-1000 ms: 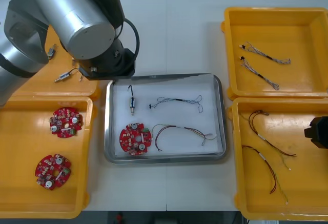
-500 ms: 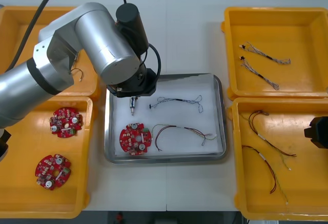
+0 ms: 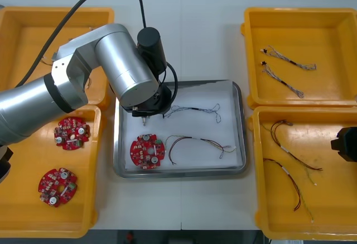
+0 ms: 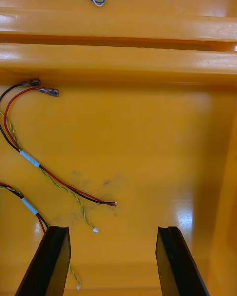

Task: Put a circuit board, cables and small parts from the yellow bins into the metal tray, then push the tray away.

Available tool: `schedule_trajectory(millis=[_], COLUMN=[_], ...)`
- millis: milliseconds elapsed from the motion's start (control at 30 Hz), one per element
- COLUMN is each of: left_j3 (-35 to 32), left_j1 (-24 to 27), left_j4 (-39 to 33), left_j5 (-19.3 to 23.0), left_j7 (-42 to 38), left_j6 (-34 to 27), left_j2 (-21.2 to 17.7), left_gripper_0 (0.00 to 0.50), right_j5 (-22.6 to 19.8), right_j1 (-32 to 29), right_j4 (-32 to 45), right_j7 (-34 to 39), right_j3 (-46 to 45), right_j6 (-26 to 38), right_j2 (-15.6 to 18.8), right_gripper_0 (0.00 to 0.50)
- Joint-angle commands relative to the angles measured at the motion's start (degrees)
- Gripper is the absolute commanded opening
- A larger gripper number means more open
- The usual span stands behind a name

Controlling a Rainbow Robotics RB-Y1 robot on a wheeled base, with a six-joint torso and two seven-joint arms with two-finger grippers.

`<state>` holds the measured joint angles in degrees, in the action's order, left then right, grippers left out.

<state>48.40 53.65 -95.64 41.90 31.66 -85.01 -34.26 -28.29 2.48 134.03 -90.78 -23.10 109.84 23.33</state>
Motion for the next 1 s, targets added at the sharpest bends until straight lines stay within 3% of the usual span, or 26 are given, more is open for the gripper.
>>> schedule_trajectory(millis=[33, 133, 200, 267, 567, 867, 1000], left_j3=[0.38, 0.38, 0.38, 0.03, -9.47, -22.56, -30.12], left_j1=[1.02, 1.02, 1.02, 1.02, 0.93, 0.84, -1.45], left_j4=[-0.33, -0.33, -0.33, -0.77, -6.49, -11.32, -13.17], left_j5=[-0.85, -0.85, -0.85, -1.03, 3.02, 9.26, 11.72], left_j7=[-4.33, -4.59, -4.85, -5.12, -4.77, -1.08, 3.67], left_j6=[0.54, 0.37, 0.02, -0.07, -10.53, -22.04, -24.99], left_j2=[1.03, 1.03, 1.03, 0.95, -0.46, -3.98, -6.26], left_gripper_0=[0.261, 0.363, 0.458, 0.500, 0.500, 0.500, 0.500], right_j5=[-0.36, -0.36, -0.36, -0.28, -0.71, -2.30, -5.72], right_j1=[-1.07, -0.98, -1.07, -1.07, -1.07, 0.42, 2.71], right_j4=[2.12, 2.12, 2.12, 2.12, 2.47, 3.61, 3.61], right_j7=[1.57, 1.57, 1.57, 1.57, 1.30, 1.66, 2.01], right_j3=[0.78, 0.78, 0.78, 0.78, 1.39, 6.67, 9.57], right_j6=[0.16, 0.16, 0.16, 0.16, 0.16, 0.16, 0.16], right_j2=[-0.48, -0.48, -0.56, -0.48, 0.75, 5.41, 8.05], right_gripper_0=[0.500, 0.500, 0.500, 0.500, 0.500, 0.500, 0.500])
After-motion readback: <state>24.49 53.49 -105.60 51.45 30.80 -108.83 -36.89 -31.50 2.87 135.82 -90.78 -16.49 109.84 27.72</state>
